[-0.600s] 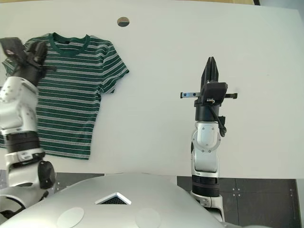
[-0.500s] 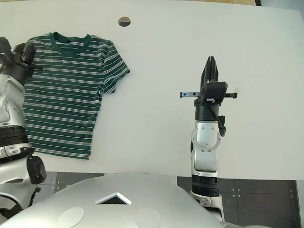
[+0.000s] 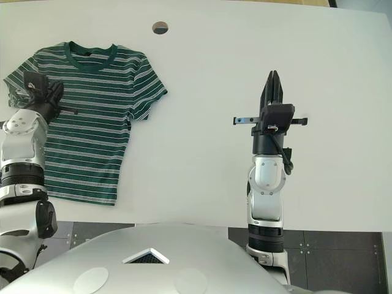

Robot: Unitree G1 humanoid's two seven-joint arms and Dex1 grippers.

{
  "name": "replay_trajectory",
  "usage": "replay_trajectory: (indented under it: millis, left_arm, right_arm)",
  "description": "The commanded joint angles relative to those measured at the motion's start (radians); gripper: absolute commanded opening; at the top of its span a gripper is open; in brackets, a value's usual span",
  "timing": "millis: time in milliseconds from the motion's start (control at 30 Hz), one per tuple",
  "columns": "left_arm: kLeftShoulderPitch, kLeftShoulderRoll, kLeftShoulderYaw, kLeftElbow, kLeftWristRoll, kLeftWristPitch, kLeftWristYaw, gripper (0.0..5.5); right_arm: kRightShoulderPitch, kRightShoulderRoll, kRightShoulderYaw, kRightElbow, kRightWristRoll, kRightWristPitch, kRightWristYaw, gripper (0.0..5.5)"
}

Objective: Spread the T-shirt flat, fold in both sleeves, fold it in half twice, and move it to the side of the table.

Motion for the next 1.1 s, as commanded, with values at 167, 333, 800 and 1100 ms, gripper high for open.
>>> replay_trajectory:
  millis: [167,333,800,1100]
  left_arm:
    - [0.118,-0.008,-0.220,-0.217,0.215,0.081,0.019,0.13]
    - [0.147,-0.048,-0.343,-0.363,0.265,0.164,-0.042,0.13]
    - [-0.111,-0.339,-0.496,-0.223,0.286,0.191,-0.031,0.13]
    - [-0.184,-0.459,-0.524,-0.119,0.281,0.179,-0.019,0.13]
  right_arm:
    - [-0.007,-0.003,0.000,-0.015,0.007,-0.001,0.011,0.10]
    - [-0.010,-0.004,-0.005,-0.025,0.013,0.000,0.014,0.10]
    - [-0.042,-0.010,-0.001,0.005,0.020,-0.001,0.025,0.10]
    - [-0.056,-0.013,0.020,0.023,0.015,0.038,0.050,0.10]
